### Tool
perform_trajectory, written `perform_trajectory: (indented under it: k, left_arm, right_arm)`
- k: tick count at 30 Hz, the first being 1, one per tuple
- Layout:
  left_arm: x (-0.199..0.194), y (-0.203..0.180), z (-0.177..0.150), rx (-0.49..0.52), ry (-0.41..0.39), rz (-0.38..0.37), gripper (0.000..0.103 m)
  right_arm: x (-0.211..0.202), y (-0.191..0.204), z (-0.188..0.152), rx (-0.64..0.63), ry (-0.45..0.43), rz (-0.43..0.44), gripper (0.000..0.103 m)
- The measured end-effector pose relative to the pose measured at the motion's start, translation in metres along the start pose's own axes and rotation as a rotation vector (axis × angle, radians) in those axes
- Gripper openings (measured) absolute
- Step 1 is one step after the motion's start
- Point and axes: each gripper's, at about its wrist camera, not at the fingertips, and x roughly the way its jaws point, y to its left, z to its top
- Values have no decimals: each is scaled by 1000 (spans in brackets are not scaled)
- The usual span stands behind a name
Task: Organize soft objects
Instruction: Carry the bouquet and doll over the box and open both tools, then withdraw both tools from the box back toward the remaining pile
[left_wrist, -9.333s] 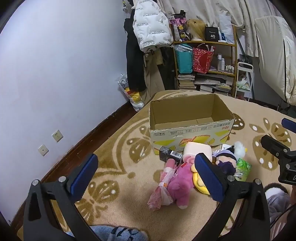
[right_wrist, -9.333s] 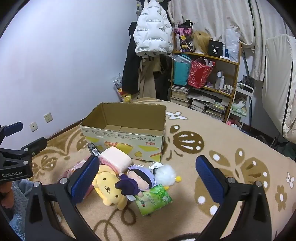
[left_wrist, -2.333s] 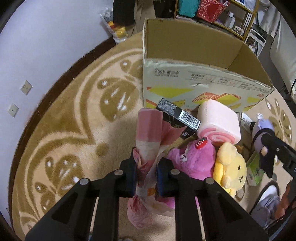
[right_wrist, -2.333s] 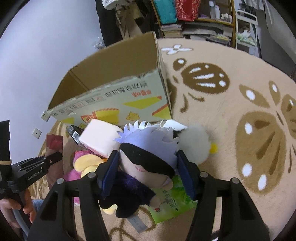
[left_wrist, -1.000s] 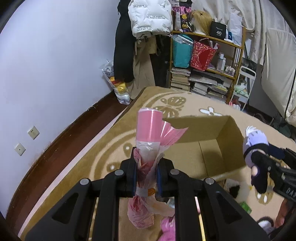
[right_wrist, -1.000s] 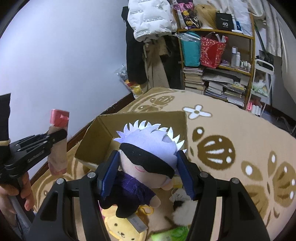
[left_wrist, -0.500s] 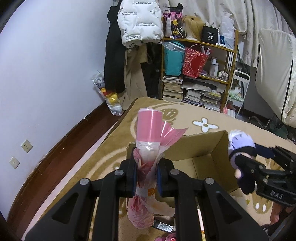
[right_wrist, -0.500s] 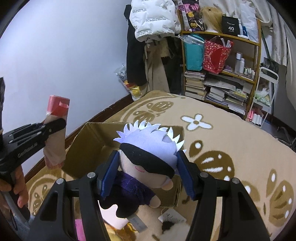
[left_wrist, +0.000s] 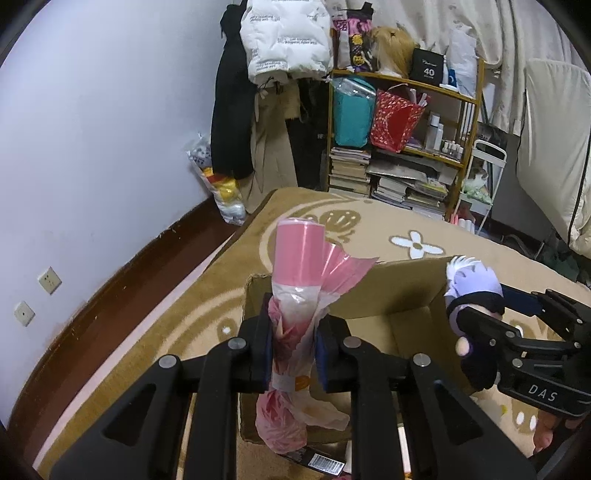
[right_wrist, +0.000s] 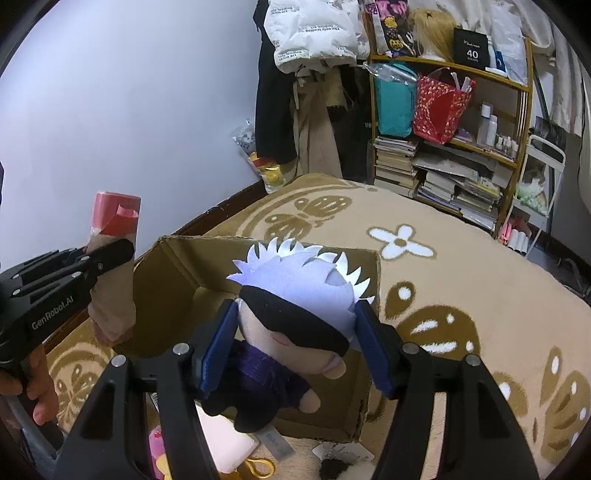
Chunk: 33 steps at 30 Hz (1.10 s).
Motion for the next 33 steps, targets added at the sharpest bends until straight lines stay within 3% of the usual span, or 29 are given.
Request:
perform_trajectory:
  k: [5, 10, 11, 14, 17, 21, 33]
  left_arm:
    - [8, 4, -4, -8, 30, 5, 19]
    - [14, 6, -8, -14, 73, -3, 27]
    - [13, 6, -9, -11, 77, 0, 33]
    - [11, 5, -10, 10, 88, 36, 66]
    - [6, 2, -9, 47, 92, 56, 72]
    - [-3, 2, -10, 40, 81, 71, 91]
    - [-46, 11, -14, 3, 51, 54, 97]
  right_arm:
    - [5, -4, -3, 4, 17, -2, 69]
    - [6, -4, -4, 7, 20, -6, 71]
    - [5, -3, -4, 9, 25, -10, 77]
    - [1, -4, -3, 24, 21, -18, 85]
    - [-6, -6, -2, 34, 11, -23, 94]
    - [-17, -8, 0, 53, -1, -26, 103]
    - [-61, -6, -7, 66, -18, -40, 103]
